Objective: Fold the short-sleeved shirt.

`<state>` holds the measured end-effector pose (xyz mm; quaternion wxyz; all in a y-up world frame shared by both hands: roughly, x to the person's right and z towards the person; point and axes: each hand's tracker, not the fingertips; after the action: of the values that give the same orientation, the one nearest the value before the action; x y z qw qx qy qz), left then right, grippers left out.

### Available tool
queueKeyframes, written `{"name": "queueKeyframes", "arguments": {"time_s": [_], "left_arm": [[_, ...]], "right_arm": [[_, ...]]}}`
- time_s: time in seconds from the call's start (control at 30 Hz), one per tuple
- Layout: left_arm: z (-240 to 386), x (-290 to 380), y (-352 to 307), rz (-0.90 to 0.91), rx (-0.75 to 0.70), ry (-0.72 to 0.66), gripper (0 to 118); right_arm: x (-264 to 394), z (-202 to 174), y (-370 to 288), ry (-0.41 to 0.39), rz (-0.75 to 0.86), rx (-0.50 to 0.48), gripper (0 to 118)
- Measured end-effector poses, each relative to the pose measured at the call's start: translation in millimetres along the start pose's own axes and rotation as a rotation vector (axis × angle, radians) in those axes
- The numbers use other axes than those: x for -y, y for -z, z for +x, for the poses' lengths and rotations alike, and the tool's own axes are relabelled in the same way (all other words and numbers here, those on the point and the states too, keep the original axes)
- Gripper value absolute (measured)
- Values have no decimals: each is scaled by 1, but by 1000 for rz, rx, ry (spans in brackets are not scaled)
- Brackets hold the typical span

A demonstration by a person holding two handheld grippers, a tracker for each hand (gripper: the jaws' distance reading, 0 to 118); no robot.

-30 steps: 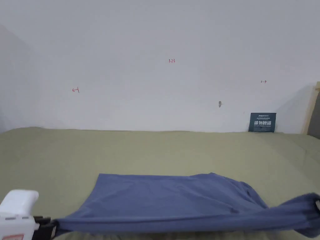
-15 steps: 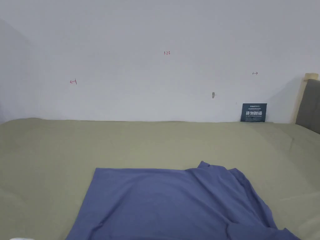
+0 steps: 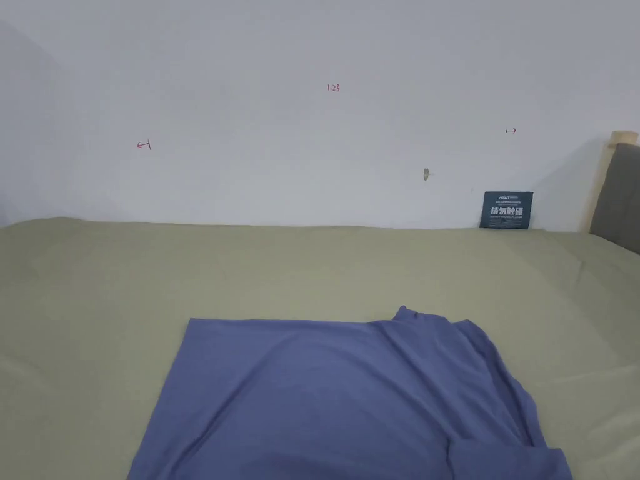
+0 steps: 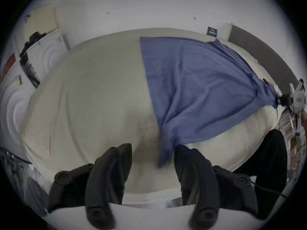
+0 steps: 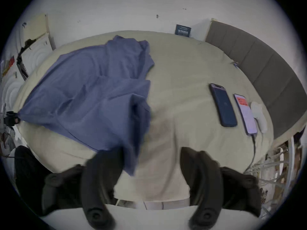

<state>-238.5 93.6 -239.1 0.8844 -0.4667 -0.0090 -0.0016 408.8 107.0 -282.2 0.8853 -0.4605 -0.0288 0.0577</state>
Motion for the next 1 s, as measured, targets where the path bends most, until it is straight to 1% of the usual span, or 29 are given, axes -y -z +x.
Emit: {"name": "queueKeyframes", "arguments": {"time_s": [0.03, 0.13, 0.2, 0.27, 0.33, 0.37, 0.4, 0.43, 0.47, 0.5, 0.53, 0.6, 0.67, 0.77, 0.93, 1.0], "left_arm": [[-2, 0, -7, 22, -1, -33, 62], [-3, -3, -30, 116, -66, -135, 75], [3, -5, -42, 171, -57, -193, 77], [15, -7, -48, 215, -25, -225, 77], [28, -7, -47, 217, -9, -216, 77], [36, -6, -45, 216, -10, -212, 75], [43, -4, -43, 211, -7, -207, 72], [49, -1, -40, 196, -6, -202, 61], [54, 2, -37, 180, 2, -204, 37], [58, 5, -34, 169, 15, -207, 18], [59, 9, -29, 161, 22, -213, 9], [65, 18, -24, 157, 10, -218, 0], [67, 25, -24, 140, 10, -217, 0], [72, 30, -26, 143, -6, -207, 0], [62, 24, -27, 146, -24, -195, 0], [58, 18, -27, 148, -29, -199, 0]], "right_arm": [[1, 2, -7, 13, 23, -4, 74], [3, 2, -30, 91, 85, -61, 75], [1, -3, -40, 124, 121, -99, 78], [-1, -17, -47, 118, 135, -137, 80], [-2, -28, -44, 97, 135, -133, 79], [-1, -34, -40, 86, 130, -124, 74], [-1, -38, -39, 72, 115, -127, 63], [1, -41, -38, 59, 105, -140, 44], [5, -45, -37, 47, 104, -148, 13], [7, -51, -35, 37, 103, -145, 2], [11, -55, -32, 31, 100, -137, 2], [18, -57, -30, 25, 95, -143, 0], [24, -62, -26, 25, 85, -153, 0], [29, -65, -23, 19, 80, -142, 0], [27, -66, -19, 36, 72, -146, 0], [25, -69, -17, 32, 72, -146, 0]]}}
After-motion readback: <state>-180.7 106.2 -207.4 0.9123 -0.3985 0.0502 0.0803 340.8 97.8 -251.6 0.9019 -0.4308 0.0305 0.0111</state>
